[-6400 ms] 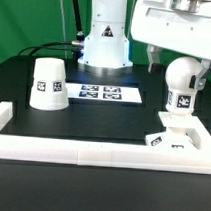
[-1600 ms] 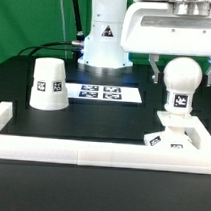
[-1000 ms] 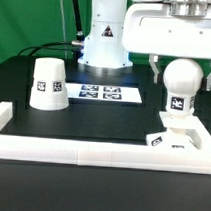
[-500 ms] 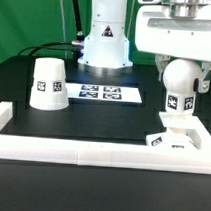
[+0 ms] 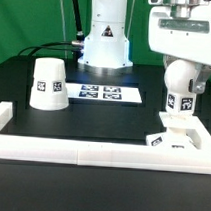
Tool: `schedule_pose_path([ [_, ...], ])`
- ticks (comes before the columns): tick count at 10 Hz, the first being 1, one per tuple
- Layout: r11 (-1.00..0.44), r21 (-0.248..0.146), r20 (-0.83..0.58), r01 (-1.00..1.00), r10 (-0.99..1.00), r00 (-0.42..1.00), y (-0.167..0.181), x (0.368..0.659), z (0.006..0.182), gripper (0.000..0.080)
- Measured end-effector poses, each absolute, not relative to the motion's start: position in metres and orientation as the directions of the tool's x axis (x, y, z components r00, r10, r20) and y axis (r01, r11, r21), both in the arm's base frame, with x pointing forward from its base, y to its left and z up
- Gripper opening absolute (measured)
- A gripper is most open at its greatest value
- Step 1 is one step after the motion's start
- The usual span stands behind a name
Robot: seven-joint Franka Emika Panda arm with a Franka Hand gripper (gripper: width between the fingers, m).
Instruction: Assemble lamp
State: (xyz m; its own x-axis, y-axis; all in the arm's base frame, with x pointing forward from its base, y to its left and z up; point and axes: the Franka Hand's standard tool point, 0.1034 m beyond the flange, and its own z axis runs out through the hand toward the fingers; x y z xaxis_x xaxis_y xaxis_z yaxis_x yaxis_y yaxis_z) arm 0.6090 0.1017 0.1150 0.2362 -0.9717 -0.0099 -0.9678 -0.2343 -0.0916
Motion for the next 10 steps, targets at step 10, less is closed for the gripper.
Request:
schedule_pose_path([
  [10, -0.287, -0.102, -0.018, -0.952, -0.957, 0.290, 0.1074, 0.6091, 0.1122, 0.0696],
])
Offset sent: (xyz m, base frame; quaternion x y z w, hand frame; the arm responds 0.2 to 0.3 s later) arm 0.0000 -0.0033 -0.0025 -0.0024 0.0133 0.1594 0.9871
